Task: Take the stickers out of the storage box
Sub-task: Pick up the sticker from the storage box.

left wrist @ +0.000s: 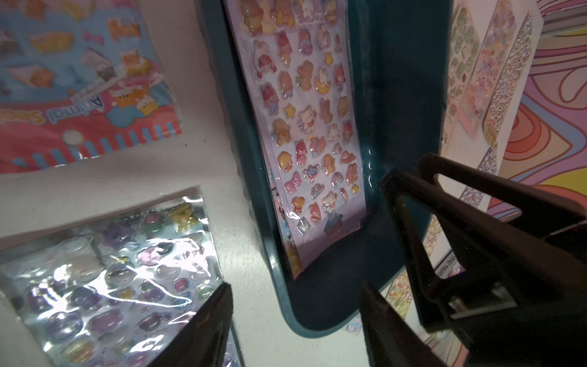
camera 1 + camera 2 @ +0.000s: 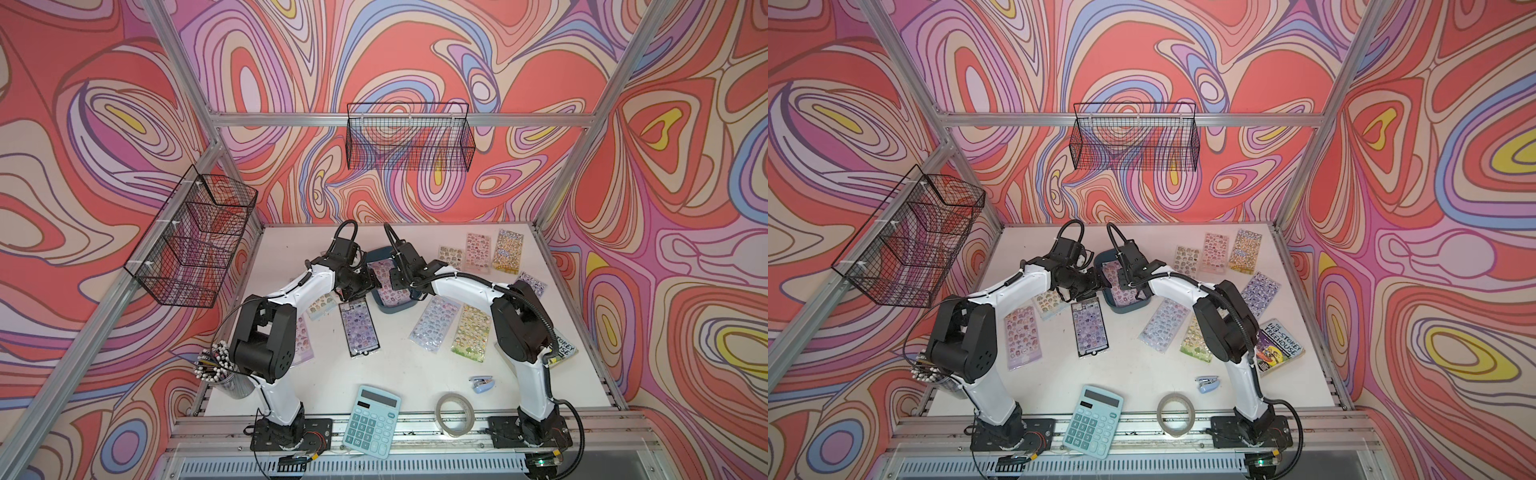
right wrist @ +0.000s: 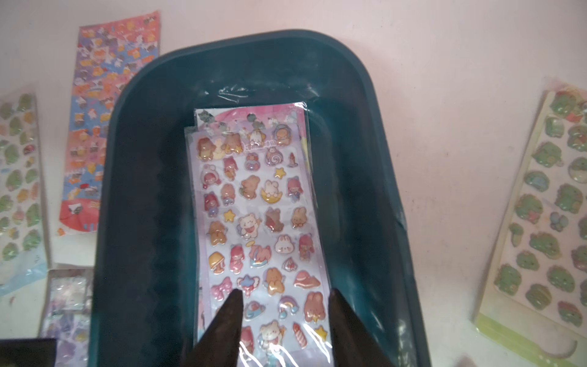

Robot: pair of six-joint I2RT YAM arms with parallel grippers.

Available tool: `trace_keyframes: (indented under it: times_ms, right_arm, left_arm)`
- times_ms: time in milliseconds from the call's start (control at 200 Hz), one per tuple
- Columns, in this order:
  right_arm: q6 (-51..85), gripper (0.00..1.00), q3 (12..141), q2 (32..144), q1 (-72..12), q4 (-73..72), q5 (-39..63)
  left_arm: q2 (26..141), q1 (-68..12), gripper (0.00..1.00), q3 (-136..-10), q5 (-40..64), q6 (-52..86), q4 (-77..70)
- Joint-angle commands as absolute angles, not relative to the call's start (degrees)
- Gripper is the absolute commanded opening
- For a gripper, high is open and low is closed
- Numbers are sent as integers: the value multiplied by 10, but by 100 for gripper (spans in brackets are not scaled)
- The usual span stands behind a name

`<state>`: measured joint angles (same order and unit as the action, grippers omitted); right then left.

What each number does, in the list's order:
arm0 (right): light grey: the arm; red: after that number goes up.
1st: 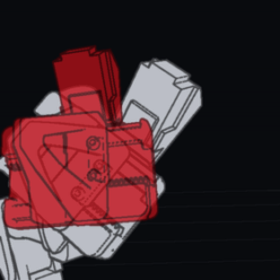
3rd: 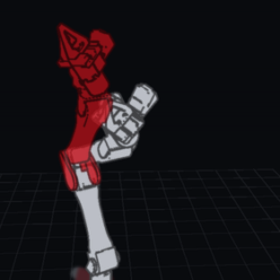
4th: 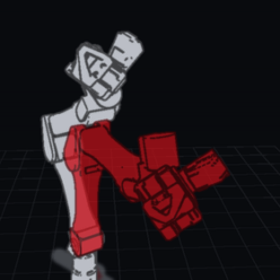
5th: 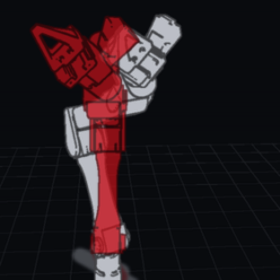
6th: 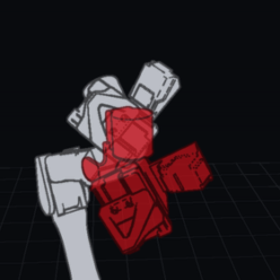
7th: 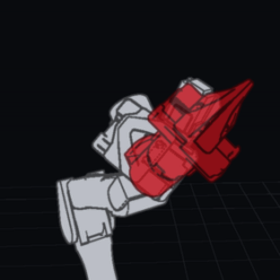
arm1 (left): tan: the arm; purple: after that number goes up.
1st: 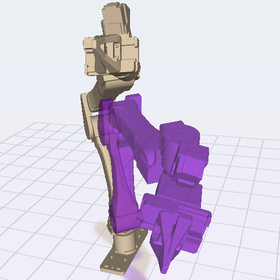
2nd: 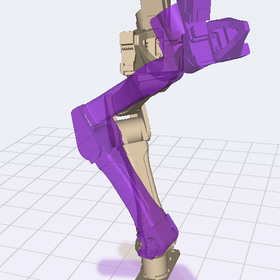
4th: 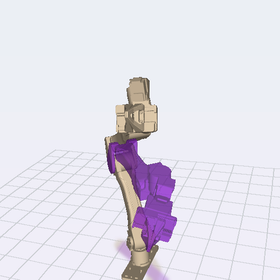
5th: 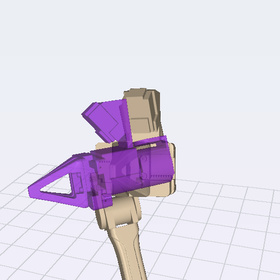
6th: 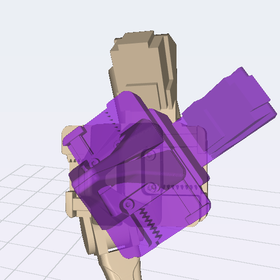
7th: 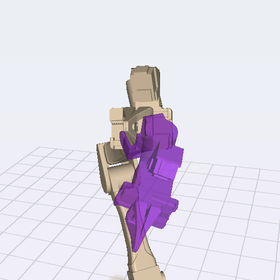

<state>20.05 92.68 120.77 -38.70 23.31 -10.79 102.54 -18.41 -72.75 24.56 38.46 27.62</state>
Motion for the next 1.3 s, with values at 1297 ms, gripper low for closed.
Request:
trace_keyframes:
  times_ms: [1297]
  right_arm:
    - [386, 45, 923, 1295, -316, 133, 186]
  left_arm:
    - [1144, -186, 26, -833, 209, 386, 316]
